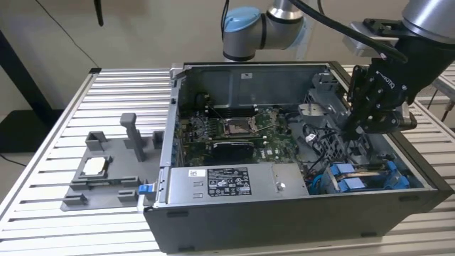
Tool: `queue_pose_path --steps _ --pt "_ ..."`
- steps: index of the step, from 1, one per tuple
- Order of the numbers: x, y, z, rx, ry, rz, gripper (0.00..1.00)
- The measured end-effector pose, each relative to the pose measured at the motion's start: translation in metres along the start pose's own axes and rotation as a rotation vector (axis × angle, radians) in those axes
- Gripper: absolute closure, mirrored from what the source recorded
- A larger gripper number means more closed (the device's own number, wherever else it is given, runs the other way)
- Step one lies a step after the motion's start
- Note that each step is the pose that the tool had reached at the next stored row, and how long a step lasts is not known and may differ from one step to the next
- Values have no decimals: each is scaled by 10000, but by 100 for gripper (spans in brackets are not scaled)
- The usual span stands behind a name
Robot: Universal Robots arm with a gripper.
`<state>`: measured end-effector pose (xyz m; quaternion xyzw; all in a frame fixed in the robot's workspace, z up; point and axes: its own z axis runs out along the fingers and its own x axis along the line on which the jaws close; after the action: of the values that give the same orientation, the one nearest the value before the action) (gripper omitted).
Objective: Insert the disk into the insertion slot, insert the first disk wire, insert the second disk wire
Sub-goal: 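Insert the second disk wire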
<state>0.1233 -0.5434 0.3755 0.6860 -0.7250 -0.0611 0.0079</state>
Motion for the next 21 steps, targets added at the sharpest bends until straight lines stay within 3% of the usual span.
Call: queue_pose_path --steps 4,8,16,19,21 --pt "-12 42 4 210 65 -54 73" --pt "-26 84 10 340 175 -104 73" --pt "-77 203 26 647 538 -145 73" --pt "-114 248 39 725 710 -152 73" --pt "-124 265 45 733 759 -164 73"
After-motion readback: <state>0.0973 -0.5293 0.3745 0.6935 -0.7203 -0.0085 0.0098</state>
